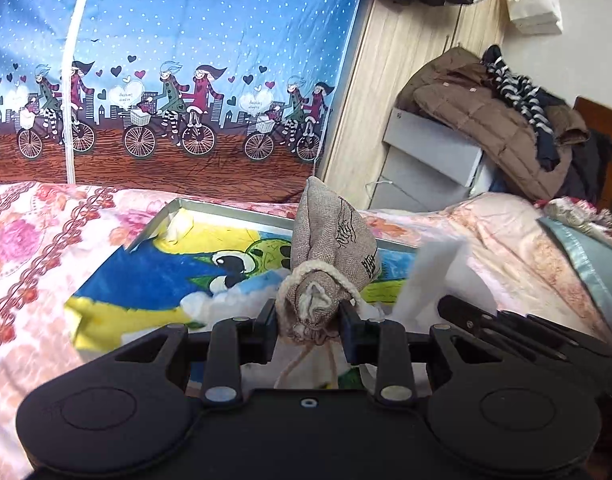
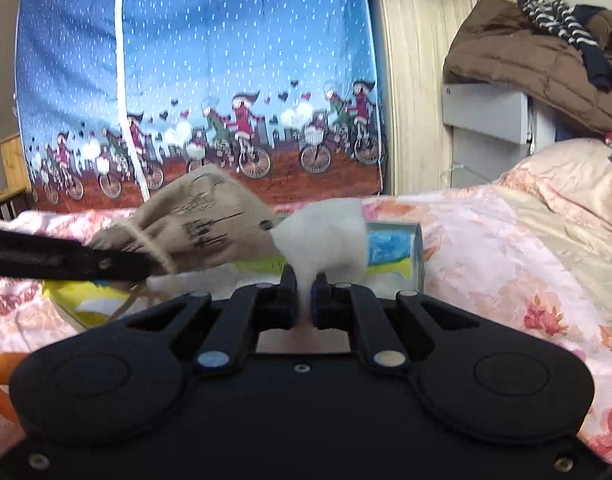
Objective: Organize soft objects
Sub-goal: 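Lower the beige pouch into the tray with the left gripper while the right gripper drops the white cloth inside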
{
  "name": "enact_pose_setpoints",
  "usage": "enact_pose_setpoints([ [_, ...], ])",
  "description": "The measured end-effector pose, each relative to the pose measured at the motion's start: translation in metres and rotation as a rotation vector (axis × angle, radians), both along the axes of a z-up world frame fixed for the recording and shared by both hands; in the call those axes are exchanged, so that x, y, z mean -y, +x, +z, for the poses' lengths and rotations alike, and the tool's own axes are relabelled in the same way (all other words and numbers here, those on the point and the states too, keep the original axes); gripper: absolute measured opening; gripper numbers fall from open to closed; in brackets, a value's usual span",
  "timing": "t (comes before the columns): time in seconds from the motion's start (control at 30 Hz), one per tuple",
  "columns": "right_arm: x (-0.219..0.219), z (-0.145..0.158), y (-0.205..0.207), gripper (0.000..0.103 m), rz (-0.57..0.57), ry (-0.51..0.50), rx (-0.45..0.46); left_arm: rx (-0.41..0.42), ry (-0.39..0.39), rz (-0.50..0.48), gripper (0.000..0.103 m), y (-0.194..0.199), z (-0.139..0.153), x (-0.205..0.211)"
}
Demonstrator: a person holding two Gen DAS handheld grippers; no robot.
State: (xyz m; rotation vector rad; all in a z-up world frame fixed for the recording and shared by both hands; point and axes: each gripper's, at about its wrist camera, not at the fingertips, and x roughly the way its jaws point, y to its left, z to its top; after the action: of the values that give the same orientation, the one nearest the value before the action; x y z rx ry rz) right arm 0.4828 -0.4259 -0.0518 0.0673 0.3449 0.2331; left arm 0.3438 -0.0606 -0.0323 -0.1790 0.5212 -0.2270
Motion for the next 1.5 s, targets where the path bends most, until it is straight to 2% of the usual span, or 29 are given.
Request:
enact_pose_setpoints([
  [0.23, -0.008, -0.009, 0.004, 0.005, 0.024, -0.029, -0.077, -0.075, 0.034, 0.027, 0.034, 0.045, -0.014, 0.025],
  [0.37, -0.014, -0.002, -0.005, 0.007, 0.02, -0.039, -0.096, -0.135, 0.005, 0.054, 0.036, 0.058, -0.022, 0.027],
  [0.43, -0.017, 0.001, -0.005, 0.016, 0.013, -0.044, -0.107, -0.15, -0.006, 0.062, 0.038, 0.057, -0.022, 0.027],
  [0.5, -0.017, 0.005, -0.006, 0.031, 0.013, -0.05, -0.112, -0.151, 0.015, 0.065, 0.039, 0.053, -0.02, 0.028],
  [0.6, -0.016, 0.01, -0.01, 0.039, 0.013, -0.06, -0.118, -0.143, 0.049, 0.062, 0.041, 0.044, -0.015, 0.027],
  [0.73, -0.015, 0.014, -0.016, 0.048, 0.017, -0.074, -0.14, -0.158, 0.017, 0.071, 0.049, 0.035, -0.007, 0.018],
  [0.83, -0.014, 0.02, -0.027, 0.053, 0.022, -0.095, -0.14, -0.169, 0.002, 0.067, 0.051, 0.028, -0.001, 0.014],
  [0.87, -0.014, 0.023, -0.033, 0.059, 0.026, -0.103, -0.132, -0.165, 0.005, 0.069, 0.052, 0.024, 0.001, 0.013],
  [0.9, -0.015, 0.026, -0.039, 0.067, 0.028, -0.11, -0.121, -0.159, 0.01, 0.069, 0.054, 0.019, 0.003, 0.012],
  [0.97, -0.013, 0.032, -0.051, 0.076, 0.033, -0.106, -0.087, -0.135, 0.026, 0.07, 0.066, 0.007, 0.008, 0.011],
  [1.0, -0.012, 0.035, -0.056, 0.082, 0.032, -0.093, -0.071, -0.117, 0.034, 0.07, 0.068, 0.0, 0.011, 0.01],
  [1.07, -0.006, 0.041, -0.07, 0.088, 0.024, -0.06, -0.044, -0.064, 0.03, 0.071, 0.073, -0.017, 0.018, 0.005],
  [1.23, -0.001, 0.056, -0.098, 0.098, 0.009, -0.022, 0.031, 0.027, -0.003, 0.089, 0.083, -0.058, 0.039, -0.011],
  [1.3, 0.002, 0.063, -0.11, 0.102, 0.003, 0.001, 0.068, 0.068, 0.017, 0.095, 0.085, -0.074, 0.047, -0.016],
  [1.37, 0.002, 0.068, -0.122, 0.102, 0.009, 0.022, 0.102, 0.109, 0.041, 0.099, 0.092, -0.091, 0.054, -0.021],
  [1.5, 0.005, 0.073, -0.147, 0.102, 0.01, 0.044, 0.16, 0.174, 0.088, 0.119, 0.094, -0.124, 0.063, -0.031],
])
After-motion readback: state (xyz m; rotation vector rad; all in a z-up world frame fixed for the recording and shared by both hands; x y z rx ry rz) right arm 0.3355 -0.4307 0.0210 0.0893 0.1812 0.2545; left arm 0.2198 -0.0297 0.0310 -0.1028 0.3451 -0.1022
